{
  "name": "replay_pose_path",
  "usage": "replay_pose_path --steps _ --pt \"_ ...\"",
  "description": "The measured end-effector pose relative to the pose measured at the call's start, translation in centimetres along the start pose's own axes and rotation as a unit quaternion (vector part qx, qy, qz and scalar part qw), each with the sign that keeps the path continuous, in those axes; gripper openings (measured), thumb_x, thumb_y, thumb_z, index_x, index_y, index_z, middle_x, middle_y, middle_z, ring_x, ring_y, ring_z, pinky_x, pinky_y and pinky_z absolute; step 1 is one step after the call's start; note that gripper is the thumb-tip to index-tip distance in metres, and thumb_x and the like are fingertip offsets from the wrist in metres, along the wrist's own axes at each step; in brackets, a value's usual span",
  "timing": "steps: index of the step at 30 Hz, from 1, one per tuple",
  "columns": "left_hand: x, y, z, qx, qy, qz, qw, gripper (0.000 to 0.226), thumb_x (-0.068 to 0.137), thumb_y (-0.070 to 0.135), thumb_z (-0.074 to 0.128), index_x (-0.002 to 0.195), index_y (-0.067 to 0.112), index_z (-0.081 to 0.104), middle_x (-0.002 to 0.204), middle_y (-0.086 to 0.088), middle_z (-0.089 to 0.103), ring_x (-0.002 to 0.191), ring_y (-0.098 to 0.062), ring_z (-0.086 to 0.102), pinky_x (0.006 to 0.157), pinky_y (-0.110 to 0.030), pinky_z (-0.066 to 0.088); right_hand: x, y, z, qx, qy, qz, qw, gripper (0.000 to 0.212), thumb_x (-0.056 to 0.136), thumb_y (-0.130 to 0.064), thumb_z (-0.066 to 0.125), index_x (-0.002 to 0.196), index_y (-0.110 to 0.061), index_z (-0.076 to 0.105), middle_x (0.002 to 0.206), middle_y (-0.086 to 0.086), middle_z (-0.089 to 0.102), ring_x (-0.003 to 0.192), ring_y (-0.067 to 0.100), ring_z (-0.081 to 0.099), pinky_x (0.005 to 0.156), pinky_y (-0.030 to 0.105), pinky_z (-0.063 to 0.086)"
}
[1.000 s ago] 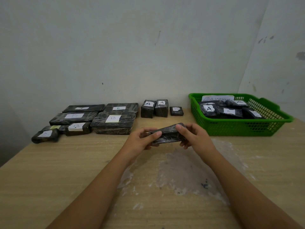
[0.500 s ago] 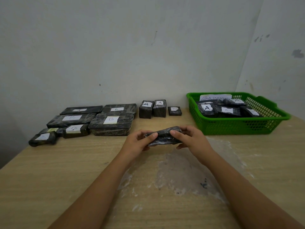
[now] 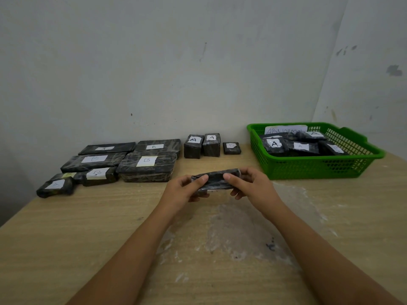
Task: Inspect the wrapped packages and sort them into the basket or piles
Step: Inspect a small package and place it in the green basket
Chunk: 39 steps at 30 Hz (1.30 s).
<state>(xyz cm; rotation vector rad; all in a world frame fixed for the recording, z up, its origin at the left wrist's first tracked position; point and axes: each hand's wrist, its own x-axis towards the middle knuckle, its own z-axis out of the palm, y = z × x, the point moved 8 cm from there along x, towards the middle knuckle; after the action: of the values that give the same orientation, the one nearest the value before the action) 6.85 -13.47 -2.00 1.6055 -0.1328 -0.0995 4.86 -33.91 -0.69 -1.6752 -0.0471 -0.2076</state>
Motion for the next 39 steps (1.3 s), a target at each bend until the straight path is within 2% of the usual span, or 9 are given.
replay_pose_path --steps 3,8,12,16,20,23,27,33,39 --pt "0.0 0.2 -0.2 0.016 0.008 0.012 1.000 0.034 0.089 0.033 0.077 0.101 0.001 0.074 0.095 -0.014 0.078 0.083 -0.026 0.078 0.068 -0.027 0.054 -0.2 0.1 0.2 -0.025 -0.002 0.003 1.000 0.041 0.076 -0.037 0.086 0.104 -0.012 0.068 0.093 0.009 0.076 0.064 0.021 0.071 0.064 0.034 0.061" --pt "-0.1 0.6 0.2 0.025 0.011 0.031 0.999 0.018 0.091 0.030 0.076 0.090 0.012 0.074 0.087 -0.007 0.078 0.081 -0.023 0.078 0.069 -0.027 0.055 -0.1 0.0 -0.3 -0.033 0.030 -0.011 0.999 0.028 0.081 -0.022 0.086 0.098 -0.009 0.067 0.085 0.009 0.074 0.058 0.021 0.069 0.054 0.029 0.057" --pt "-0.1 0.5 0.7 0.015 -0.018 0.017 1.000 0.018 0.093 0.029 0.074 0.098 0.012 0.073 0.096 -0.007 0.078 0.088 -0.022 0.078 0.076 -0.029 0.057 0.0 -0.1 -0.8 -0.028 0.047 -0.023 0.998 0.024 0.083 -0.017 0.084 0.095 -0.006 0.066 0.079 0.008 0.073 0.054 0.020 0.068 0.050 0.027 0.055" --pt "0.1 0.0 1.0 -0.027 -0.051 -0.007 0.998 0.019 0.095 0.021 0.071 0.110 0.009 0.072 0.107 -0.011 0.077 0.095 -0.022 0.076 0.079 -0.027 0.057 0.1 0.6 -1.1 -0.006 0.043 -0.001 0.999 0.030 0.083 -0.019 0.084 0.101 -0.004 0.065 0.086 0.011 0.073 0.058 0.021 0.068 0.056 0.031 0.058" --pt "0.2 0.2 0.5 -0.030 -0.025 -0.002 0.999 0.014 0.094 0.011 0.072 0.106 0.005 0.071 0.097 -0.009 0.076 0.083 -0.017 0.076 0.072 -0.020 0.058 0.1 0.9 -0.3 -0.012 0.012 0.009 1.000 0.038 0.082 -0.026 0.084 0.108 -0.007 0.064 0.095 0.013 0.073 0.066 0.018 0.071 0.065 0.032 0.060" --pt "0.3 0.2 0.2 -0.007 -0.016 0.010 1.000 0.012 0.094 0.012 0.072 0.104 0.006 0.072 0.094 -0.009 0.076 0.081 -0.016 0.076 0.070 -0.020 0.057 0.2 1.4 0.0 -0.031 0.001 0.011 0.999 0.055 0.069 -0.035 0.092 0.110 -0.011 0.063 0.099 0.010 0.074 0.075 0.020 0.072 0.067 0.032 0.060" --pt "0.3 0.2 0.3 0.005 -0.015 0.015 1.000 0.004 0.094 0.012 0.073 0.097 0.010 0.071 0.089 -0.007 0.076 0.079 -0.016 0.076 0.070 -0.021 0.056 0.3 1.9 -0.2 -0.061 0.006 0.018 0.998 0.055 0.065 -0.029 0.097 0.104 -0.013 0.062 0.095 0.010 0.074 0.073 0.019 0.070 0.063 0.032 0.058" --pt "0.1 -0.5 1.1 0.020 -0.044 -0.004 0.999 0.019 0.092 0.024 0.076 0.103 0.009 0.074 0.096 -0.008 0.078 0.088 -0.018 0.077 0.087 -0.034 0.059 0.7 2.2 -1.0 -0.118 0.019 0.022 0.993 0.048 0.065 -0.032 0.097 0.095 -0.018 0.063 0.088 0.007 0.072 0.070 0.019 0.068 0.062 0.035 0.058" --pt "0.1 -0.2 1.0 0.020 -0.060 0.012 0.998 0.027 0.087 0.025 0.080 0.110 0.012 0.072 0.099 -0.007 0.079 0.094 -0.021 0.077 0.082 -0.028 0.059 0.5 1.7 -0.8 -0.087 0.018 0.019 0.996 0.044 0.071 -0.032 0.093 0.098 -0.014 0.064 0.079 0.004 0.074 0.059 0.015 0.067 0.055 0.029 0.053"
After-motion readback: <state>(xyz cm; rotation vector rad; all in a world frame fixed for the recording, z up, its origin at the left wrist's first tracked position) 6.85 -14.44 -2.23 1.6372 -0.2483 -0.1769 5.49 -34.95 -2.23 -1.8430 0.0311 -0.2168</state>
